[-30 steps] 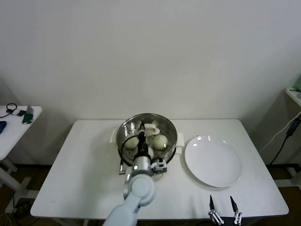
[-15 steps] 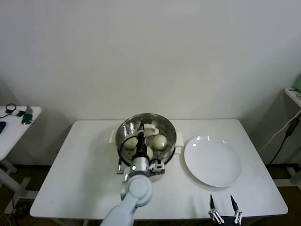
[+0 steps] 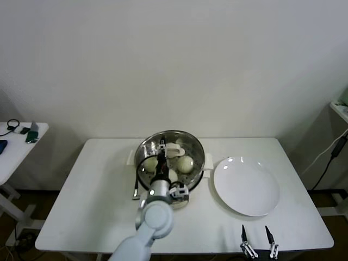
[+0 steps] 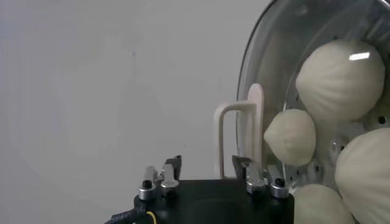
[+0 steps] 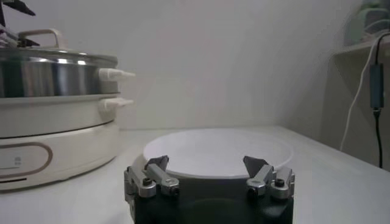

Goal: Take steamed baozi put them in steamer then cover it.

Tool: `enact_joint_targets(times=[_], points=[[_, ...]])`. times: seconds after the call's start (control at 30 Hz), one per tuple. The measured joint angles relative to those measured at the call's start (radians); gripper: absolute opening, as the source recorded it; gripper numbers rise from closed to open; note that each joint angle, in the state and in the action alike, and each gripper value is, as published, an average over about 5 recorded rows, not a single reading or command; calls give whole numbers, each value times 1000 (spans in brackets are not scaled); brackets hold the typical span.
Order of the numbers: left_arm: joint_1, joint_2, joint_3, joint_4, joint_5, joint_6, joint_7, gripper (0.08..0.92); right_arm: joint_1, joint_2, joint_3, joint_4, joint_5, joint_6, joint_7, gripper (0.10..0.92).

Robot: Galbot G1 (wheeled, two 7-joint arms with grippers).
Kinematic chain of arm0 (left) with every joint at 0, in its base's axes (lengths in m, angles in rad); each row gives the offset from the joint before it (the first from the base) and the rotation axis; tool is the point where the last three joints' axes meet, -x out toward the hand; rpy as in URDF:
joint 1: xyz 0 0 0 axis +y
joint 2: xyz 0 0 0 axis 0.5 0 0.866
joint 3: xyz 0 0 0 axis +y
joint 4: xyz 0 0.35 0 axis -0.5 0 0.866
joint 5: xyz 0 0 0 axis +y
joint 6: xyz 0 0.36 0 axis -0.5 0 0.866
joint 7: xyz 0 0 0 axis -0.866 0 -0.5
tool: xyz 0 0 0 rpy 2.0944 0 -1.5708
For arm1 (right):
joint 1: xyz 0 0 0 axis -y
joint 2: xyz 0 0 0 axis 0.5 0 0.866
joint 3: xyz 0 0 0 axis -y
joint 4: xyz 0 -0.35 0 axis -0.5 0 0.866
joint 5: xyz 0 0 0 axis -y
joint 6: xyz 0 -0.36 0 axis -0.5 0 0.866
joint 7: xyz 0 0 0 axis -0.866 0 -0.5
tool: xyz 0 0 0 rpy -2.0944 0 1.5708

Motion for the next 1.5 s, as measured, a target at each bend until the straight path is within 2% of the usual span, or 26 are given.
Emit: enact_joint_targets(times=[0.2,0.33,1.07,1.2,1.3,1.5], points=[[-12,28,10,-36,-37,12,19,755,1,1,-1,-3,-1,-4,-1,823],[-20,48,11,-60,-62,18,25,816,3,4,-3,-5,-5,-6,-2,823],[33,178,-19,-212,-216,34,21,823,-1,27,-19,-13,-27,-21,-15,823],[70,205,-60,-258,-308,24,-21,823,-9,28,-22,4,-25,-27,-11,823],[109,214,-112,-285,-426,-1,-84,823,-16,24,-21,23,-25,-31,-6,823],[221,207,-286,-310,-731,-127,-211,823,-30,9,-15,81,-29,-55,4,823]])
